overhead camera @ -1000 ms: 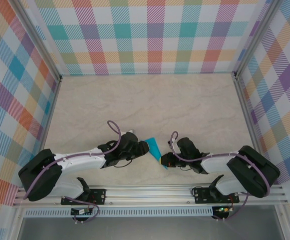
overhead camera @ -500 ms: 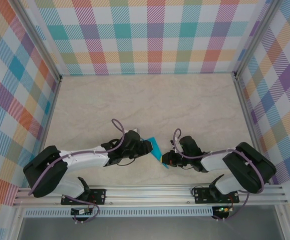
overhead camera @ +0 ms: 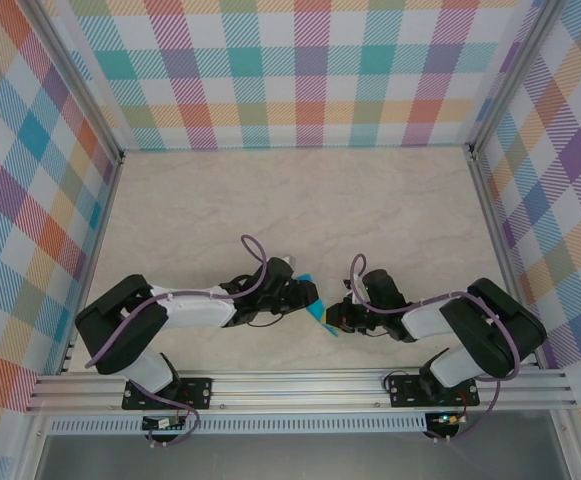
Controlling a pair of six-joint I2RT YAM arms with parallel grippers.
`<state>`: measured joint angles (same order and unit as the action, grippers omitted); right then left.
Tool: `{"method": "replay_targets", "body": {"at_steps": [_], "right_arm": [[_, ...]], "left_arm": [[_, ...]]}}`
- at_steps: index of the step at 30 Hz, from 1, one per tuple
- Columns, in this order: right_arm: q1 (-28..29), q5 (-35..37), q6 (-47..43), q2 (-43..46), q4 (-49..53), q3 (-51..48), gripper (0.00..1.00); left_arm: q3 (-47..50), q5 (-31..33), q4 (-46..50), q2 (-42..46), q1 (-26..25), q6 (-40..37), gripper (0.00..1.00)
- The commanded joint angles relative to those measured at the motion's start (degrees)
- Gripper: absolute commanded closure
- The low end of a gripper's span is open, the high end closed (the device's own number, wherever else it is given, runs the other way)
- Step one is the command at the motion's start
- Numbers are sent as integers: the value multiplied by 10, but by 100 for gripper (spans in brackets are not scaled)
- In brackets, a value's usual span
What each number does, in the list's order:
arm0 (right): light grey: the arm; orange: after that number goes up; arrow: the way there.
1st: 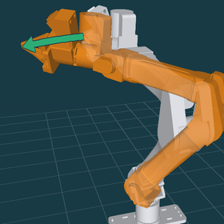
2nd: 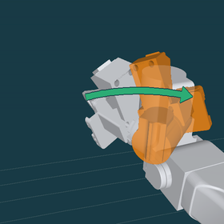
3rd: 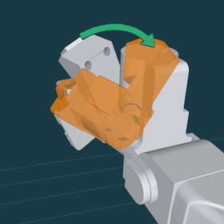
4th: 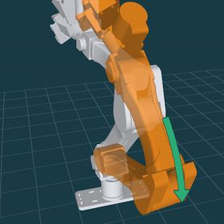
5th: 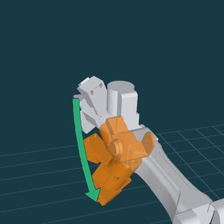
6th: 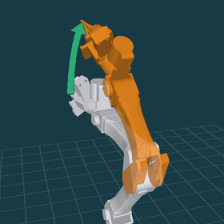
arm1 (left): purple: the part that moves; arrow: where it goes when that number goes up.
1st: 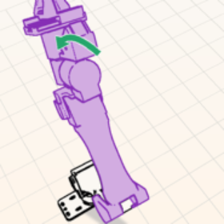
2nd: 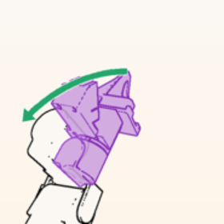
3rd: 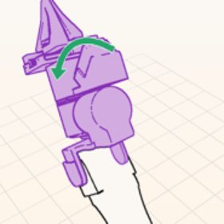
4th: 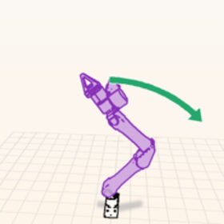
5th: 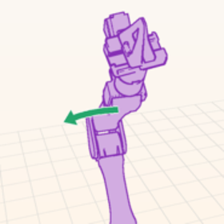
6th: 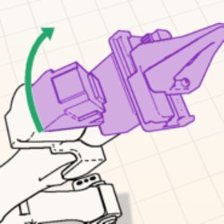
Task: Fold a paper plane with a square sheet of paper (pick it up from the middle)
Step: Fold the wing for the fifth time at the center of the table.
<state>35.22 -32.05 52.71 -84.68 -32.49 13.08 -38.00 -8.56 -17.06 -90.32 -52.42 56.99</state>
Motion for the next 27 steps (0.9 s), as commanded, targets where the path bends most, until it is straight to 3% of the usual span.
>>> {"method": "replay_targets", "body": {"at_steps": [1, 14, 27], "right_arm": [[-4, 6, 2, -10, 11, -6, 94], [-8, 14, -10, -7, 52, 3, 90], [-8, 45, -10, -7, 141, 21, 95]], "left_arm": [[-19, -22, -45, -26, -6, -10, 60], [-28, -18, -53, -95, -6, -9, 63], [-37, -12, -37, -66, -6, -45, 58]]}}
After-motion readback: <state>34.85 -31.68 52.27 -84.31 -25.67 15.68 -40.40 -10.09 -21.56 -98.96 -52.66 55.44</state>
